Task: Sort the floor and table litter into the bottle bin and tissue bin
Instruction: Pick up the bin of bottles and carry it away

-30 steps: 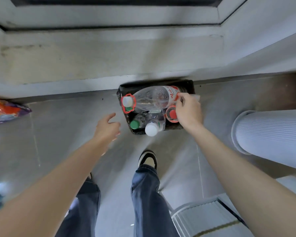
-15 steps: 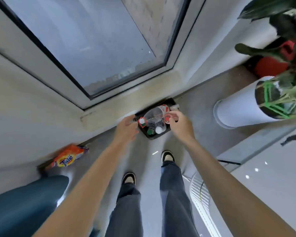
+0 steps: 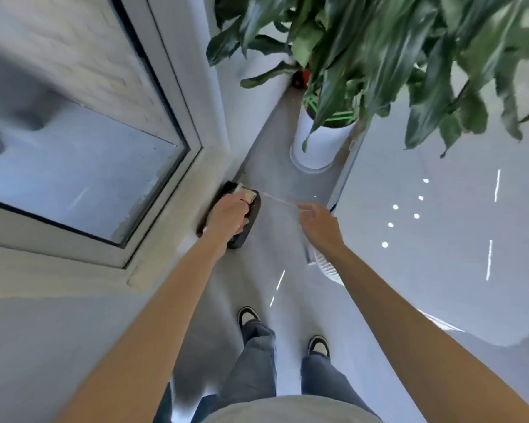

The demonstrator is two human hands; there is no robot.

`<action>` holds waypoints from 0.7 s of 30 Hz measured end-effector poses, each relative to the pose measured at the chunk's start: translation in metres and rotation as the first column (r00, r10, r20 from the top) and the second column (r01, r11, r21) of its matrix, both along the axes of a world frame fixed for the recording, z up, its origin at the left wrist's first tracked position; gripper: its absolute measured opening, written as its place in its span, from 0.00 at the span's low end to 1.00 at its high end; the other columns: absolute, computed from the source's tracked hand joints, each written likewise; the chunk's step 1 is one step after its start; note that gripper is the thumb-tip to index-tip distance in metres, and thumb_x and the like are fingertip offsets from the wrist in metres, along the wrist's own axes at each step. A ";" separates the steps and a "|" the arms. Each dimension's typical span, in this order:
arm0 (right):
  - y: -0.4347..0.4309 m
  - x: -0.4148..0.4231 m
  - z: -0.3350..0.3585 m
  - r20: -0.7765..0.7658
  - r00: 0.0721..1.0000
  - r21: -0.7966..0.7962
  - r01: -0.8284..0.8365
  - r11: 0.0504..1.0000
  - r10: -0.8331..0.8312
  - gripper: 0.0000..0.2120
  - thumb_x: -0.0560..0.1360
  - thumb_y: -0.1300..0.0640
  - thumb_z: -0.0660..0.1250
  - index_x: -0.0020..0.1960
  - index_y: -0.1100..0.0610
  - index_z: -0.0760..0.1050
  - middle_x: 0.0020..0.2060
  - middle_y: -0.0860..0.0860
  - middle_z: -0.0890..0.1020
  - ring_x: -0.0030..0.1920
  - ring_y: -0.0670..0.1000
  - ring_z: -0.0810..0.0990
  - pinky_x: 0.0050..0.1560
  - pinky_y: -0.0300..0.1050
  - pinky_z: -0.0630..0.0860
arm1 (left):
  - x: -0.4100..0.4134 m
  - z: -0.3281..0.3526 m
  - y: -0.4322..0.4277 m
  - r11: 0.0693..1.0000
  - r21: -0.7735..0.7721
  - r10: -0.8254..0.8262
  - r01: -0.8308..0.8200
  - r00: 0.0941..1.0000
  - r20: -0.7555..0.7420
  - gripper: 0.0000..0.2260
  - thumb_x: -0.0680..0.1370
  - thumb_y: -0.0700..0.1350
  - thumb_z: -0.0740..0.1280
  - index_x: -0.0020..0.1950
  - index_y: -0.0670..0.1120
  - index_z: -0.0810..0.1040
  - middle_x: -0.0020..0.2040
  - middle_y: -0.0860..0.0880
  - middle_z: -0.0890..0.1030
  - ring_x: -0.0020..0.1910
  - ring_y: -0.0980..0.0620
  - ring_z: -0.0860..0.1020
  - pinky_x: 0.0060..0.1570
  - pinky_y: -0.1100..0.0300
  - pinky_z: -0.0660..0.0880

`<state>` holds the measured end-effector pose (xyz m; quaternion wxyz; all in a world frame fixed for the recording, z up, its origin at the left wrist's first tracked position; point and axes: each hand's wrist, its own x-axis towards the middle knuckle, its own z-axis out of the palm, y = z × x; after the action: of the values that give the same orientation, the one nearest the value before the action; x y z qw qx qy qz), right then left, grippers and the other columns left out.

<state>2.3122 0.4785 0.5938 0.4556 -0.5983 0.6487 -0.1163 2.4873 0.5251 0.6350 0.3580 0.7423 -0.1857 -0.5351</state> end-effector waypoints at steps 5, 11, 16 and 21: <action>0.026 -0.119 0.027 0.056 0.965 -0.043 0.260 0.965 -0.257 0.14 0.78 0.59 0.59 0.61 0.53 0.76 0.56 0.51 0.81 0.51 0.48 0.77 0.47 0.32 0.66 | -0.107 0.017 -0.012 0.961 -0.049 -0.268 0.271 0.962 0.058 0.17 0.80 0.40 0.59 0.68 0.48 0.70 0.40 0.52 0.74 0.37 0.54 0.73 0.35 0.63 0.68; 0.090 -0.294 0.044 0.084 0.842 -0.041 0.538 0.842 -0.533 0.15 0.78 0.59 0.59 0.63 0.53 0.75 0.55 0.50 0.80 0.48 0.46 0.74 0.48 0.36 0.67 | -0.276 0.029 -0.002 0.840 -0.077 -0.540 0.537 0.841 -0.026 0.16 0.81 0.38 0.57 0.68 0.49 0.68 0.34 0.56 0.72 0.27 0.61 0.72 0.28 0.70 0.66; 0.165 -0.439 0.051 0.084 0.680 -0.023 0.732 0.681 -0.728 0.16 0.77 0.59 0.58 0.62 0.51 0.75 0.55 0.50 0.80 0.45 0.49 0.76 0.40 0.39 0.71 | -0.432 0.033 0.029 0.706 -0.113 -0.703 0.700 0.711 0.010 0.16 0.80 0.41 0.60 0.67 0.50 0.71 0.45 0.53 0.76 0.40 0.54 0.75 0.40 0.64 0.70; 0.235 -0.553 0.059 0.081 0.468 -0.047 0.884 0.465 -0.880 0.15 0.78 0.60 0.58 0.62 0.53 0.75 0.53 0.51 0.81 0.45 0.49 0.75 0.33 0.36 0.69 | -0.574 0.043 0.061 0.511 -0.134 -0.857 0.849 0.515 0.002 0.16 0.79 0.41 0.60 0.67 0.50 0.71 0.53 0.50 0.75 0.45 0.50 0.76 0.42 0.64 0.72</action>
<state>1.7591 0.7136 0.6524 0.3200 -0.1937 0.8485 -0.3744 1.9136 0.5861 0.6777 0.0979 0.5150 -0.5460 -0.6535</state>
